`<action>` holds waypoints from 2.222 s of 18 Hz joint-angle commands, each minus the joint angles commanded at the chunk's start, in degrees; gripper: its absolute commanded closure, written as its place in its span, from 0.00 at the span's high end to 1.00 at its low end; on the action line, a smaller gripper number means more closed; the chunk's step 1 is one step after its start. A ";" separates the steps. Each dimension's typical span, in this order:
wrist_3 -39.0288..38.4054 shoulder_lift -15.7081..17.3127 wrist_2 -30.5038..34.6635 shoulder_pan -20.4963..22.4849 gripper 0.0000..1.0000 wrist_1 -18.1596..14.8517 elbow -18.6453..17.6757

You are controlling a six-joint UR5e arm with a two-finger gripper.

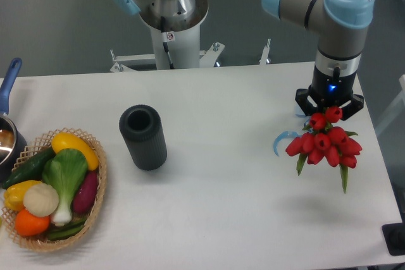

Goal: Place the flowers on the table
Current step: 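Move the gripper holding the red tulips away from the black vase, then lower the red tulips onto the table and open the gripper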

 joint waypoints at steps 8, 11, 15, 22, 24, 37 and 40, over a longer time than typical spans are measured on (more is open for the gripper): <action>0.18 -0.09 0.00 -0.09 0.06 -0.35 -0.09; 0.09 -1.40 0.09 -0.09 0.06 -0.26 -0.79; 0.00 -3.77 0.53 -1.49 0.06 0.17 -0.70; -0.18 -7.82 1.93 -3.60 0.15 0.35 -0.88; -0.09 -8.70 1.85 -3.78 0.16 0.35 -0.88; -1.67 -10.72 2.02 -4.57 1.00 5.71 -0.79; -1.58 -10.28 2.02 -4.57 1.00 5.71 -0.70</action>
